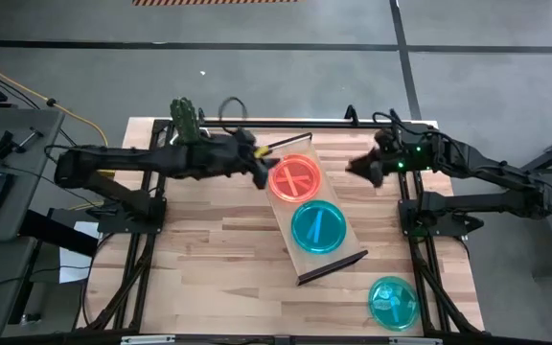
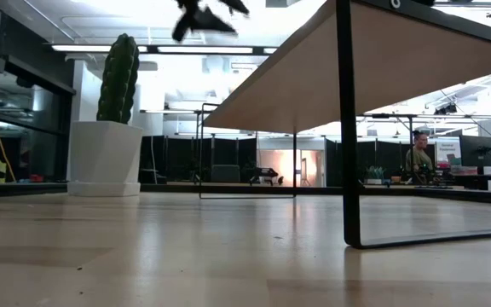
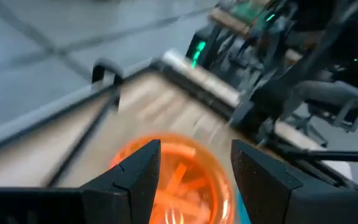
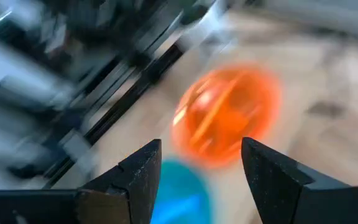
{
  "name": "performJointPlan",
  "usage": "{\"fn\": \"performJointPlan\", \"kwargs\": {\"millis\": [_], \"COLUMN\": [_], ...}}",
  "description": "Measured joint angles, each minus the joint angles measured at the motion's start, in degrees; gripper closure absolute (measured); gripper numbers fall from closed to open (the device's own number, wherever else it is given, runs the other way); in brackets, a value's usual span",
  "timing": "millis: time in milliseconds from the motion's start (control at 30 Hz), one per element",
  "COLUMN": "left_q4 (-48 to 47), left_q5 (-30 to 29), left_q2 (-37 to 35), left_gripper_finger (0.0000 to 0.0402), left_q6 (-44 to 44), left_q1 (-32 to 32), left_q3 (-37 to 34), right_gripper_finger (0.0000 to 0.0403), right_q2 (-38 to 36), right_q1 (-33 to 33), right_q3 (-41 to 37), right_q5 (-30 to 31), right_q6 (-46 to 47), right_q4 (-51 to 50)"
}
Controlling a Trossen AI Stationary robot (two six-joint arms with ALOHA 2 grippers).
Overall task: Place and stack plates onto a shelf
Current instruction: Stack the blue plate on top of the blue plate on the shelf
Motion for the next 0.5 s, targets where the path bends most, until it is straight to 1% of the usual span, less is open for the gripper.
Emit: {"fn": "performJointPlan", "kwargs": {"millis": [100, 133, 167, 300, 400, 500], "left_q4": [0.3, 0.5, 0.4, 1.1, 0.4, 0.0], "left_q5": [0.1, -0.1, -0.1, -0.1, -0.1, 0.0], "left_q2": [-4.9, -6.5, -8.0, -13.3, -16.1, -17.2], "left_gripper_finger": [0.0215, 0.0215, 0.0215, 0.0215, 0.0215, 0.0215], "left_q6": [4.6, 5.2, 5.6, 6.7, 6.8, 6.8], "left_q1": [0.0, 0.0, 0.0, -0.1, -0.7, -1.0], "left_q3": [-0.2, -0.4, -0.6, -1.6, -2.5, -2.5], "right_gripper_finger": [0.0199, 0.0199, 0.0199, 0.0199, 0.0199, 0.0199], "right_q2": [-0.8, -1.4, -1.9, -4.3, -4.7, -3.1], "right_q1": [0.2, 0.8, 1.8, 8.5, 16.4, 25.8], "right_q3": [0.0, 0.0, 0.0, 0.0, 0.0, 0.0], "right_q5": [-13.6, -16.8, -18.6, -18.9, -17.9, -14.7], "right_q6": [3.7, 5.3, 7.1, 16.0, 23.0, 29.3], "right_q4": [-3.1, -3.8, -4.4, -7.4, -13.4, -20.3]}}
